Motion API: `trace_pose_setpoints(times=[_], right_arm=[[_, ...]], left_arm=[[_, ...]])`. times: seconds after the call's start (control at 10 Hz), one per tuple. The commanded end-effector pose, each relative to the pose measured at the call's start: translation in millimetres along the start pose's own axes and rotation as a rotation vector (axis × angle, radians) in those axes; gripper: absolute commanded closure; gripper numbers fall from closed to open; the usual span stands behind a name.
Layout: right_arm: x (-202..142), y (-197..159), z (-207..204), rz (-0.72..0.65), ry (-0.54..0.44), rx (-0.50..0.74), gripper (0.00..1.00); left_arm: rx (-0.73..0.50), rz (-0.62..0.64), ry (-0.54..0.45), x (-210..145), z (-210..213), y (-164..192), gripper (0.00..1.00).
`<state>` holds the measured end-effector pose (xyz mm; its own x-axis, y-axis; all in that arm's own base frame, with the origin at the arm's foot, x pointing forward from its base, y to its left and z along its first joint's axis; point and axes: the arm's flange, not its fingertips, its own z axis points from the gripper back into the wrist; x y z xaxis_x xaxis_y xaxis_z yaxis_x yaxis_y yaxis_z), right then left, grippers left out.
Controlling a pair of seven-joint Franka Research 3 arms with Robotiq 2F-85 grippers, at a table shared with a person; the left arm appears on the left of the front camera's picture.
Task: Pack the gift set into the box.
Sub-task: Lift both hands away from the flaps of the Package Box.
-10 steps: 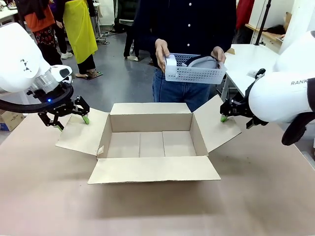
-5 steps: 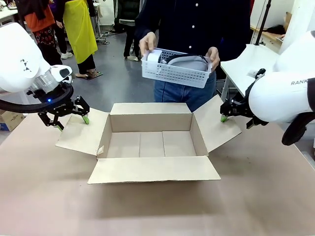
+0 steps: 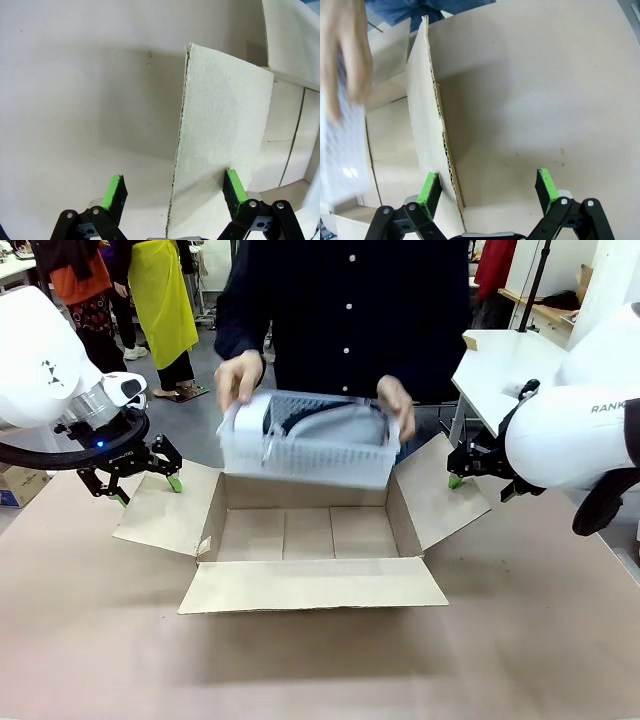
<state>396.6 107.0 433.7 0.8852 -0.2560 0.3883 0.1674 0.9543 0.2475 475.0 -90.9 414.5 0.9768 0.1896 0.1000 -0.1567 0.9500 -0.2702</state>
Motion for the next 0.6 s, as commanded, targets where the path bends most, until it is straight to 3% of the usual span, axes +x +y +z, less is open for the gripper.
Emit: trace_pose_setpoints(times=[0.0, 0.5], right_arm=[[1.6, 3.7, 2.8, -0.019, -0.004, -0.022, 0.0], [1.6, 3.7, 2.8, -0.019, -0.004, -0.022, 0.0]], left_arm=[[0.013, 0.008, 0.003, -1.4, 2.7, 0.2, 0.0], [0.013, 0.008, 0.003, -1.4, 2.7, 0.2, 0.0]])
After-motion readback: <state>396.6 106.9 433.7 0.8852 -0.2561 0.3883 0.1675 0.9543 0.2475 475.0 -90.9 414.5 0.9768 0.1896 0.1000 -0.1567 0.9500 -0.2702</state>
